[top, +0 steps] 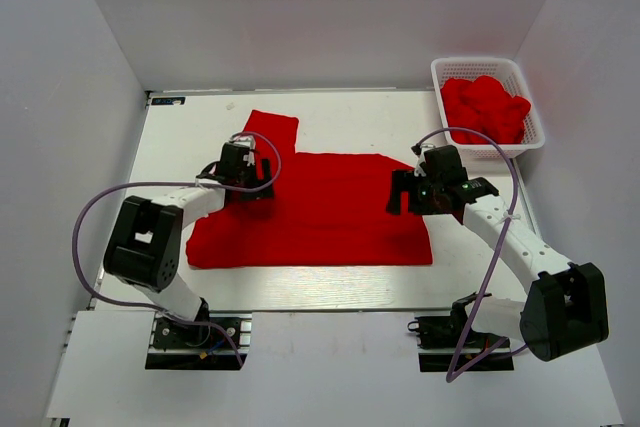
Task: Fold and stack the t-shirts
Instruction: Fold the flattened tshirt in 1/3 of the way, then grap the side of the flattened tshirt furthest away from the robot with both arms
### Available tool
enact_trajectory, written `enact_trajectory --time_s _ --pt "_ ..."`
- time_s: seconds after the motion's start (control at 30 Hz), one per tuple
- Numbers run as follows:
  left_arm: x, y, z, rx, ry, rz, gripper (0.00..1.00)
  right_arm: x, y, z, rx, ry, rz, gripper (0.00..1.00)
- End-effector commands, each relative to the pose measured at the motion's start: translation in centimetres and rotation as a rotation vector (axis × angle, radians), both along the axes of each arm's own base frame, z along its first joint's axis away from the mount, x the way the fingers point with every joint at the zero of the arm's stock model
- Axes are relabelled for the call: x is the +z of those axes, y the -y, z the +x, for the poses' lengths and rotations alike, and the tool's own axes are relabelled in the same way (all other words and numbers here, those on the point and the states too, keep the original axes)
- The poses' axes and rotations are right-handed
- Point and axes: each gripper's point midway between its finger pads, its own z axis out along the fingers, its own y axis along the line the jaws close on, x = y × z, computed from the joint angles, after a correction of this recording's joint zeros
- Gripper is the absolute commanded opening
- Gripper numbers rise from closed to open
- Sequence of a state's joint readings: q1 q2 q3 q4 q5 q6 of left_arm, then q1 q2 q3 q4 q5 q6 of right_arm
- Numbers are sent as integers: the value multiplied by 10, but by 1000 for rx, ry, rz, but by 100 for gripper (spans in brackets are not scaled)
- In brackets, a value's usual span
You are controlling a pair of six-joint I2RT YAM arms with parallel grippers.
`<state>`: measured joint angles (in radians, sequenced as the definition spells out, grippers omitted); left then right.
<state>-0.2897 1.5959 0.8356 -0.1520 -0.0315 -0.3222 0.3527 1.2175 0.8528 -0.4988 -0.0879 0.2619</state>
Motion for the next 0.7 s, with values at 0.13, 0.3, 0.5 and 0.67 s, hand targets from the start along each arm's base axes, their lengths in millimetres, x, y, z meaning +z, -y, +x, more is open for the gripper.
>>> enact_trajectory --time_s 0.13,0.3,0.5,0.67 --pt "14 -12 55 87 97 51 99 9 2 10 -20 37 -5 90" --pt "35 3 87 50 157 -5 99 18 2 18 -28 72 -9 90" --pt "64 2 113 50 215 13 99 30 4 35 -59 127 -21 90" --pt "76 -14 142 100 193 60 99 35 11 62 -157 145 -62 90"
